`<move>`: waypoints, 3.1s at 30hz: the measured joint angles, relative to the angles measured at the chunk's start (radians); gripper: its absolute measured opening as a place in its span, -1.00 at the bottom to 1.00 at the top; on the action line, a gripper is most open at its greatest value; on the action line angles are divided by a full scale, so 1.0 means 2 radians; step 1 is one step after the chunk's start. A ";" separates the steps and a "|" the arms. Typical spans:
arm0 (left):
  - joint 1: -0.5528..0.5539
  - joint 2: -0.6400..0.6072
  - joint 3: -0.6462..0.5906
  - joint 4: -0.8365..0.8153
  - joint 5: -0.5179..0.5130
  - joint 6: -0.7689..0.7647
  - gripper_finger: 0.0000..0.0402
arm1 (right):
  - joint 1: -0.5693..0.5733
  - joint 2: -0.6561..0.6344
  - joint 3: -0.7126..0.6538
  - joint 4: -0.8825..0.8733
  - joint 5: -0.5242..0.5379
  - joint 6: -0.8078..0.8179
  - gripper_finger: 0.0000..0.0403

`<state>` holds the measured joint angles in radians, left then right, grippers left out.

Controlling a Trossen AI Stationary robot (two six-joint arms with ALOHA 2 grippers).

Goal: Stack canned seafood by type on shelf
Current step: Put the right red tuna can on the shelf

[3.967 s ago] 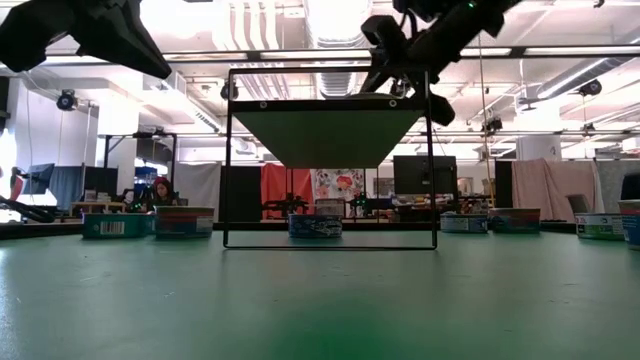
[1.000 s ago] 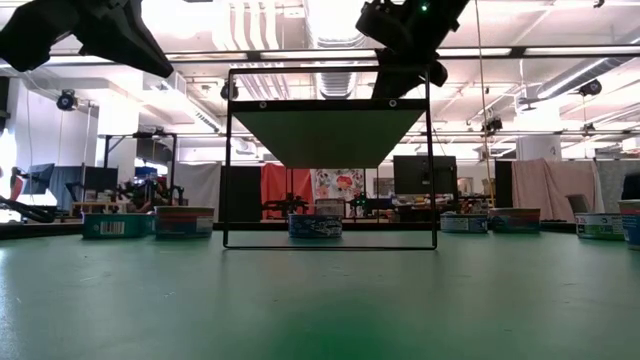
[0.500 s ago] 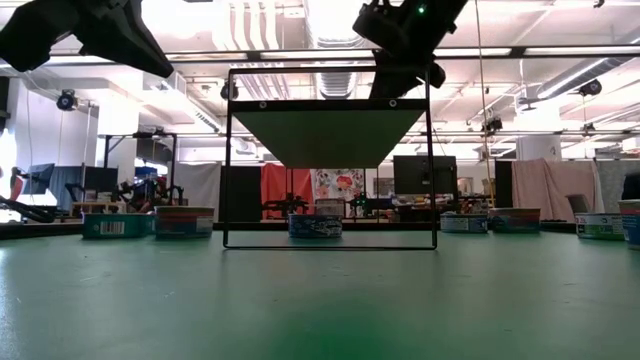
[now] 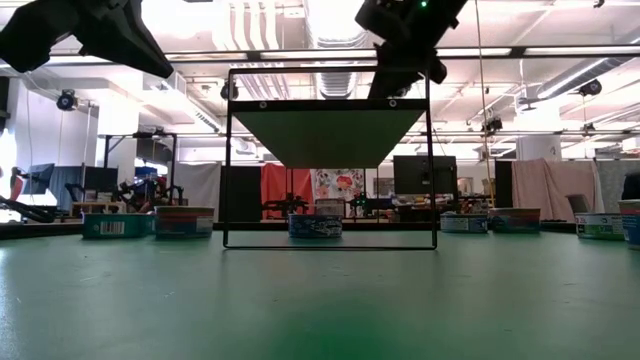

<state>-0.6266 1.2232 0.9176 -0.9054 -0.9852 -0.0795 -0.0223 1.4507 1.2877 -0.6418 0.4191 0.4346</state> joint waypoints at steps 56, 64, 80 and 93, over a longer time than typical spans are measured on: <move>0.000 0.000 0.000 0.055 0.198 -0.194 -1.00 | 0.244 -0.118 -0.298 0.504 0.157 -0.079 -0.95; 0.000 0.000 0.000 0.054 0.337 -0.285 -1.00 | 0.246 -0.118 -0.298 0.503 0.158 -0.089 -0.95; -0.011 0.020 0.027 0.055 0.458 -0.462 -1.00 | 0.246 -0.119 -0.298 0.503 0.158 -0.118 -0.95; -0.022 0.109 0.102 0.028 0.475 -0.464 -1.00 | 0.246 -0.125 -0.298 0.496 0.158 -0.119 -0.95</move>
<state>-0.6708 1.4411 1.1208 -0.8498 -0.0345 -1.0083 0.4694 1.2011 0.6926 0.3496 0.7345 0.1974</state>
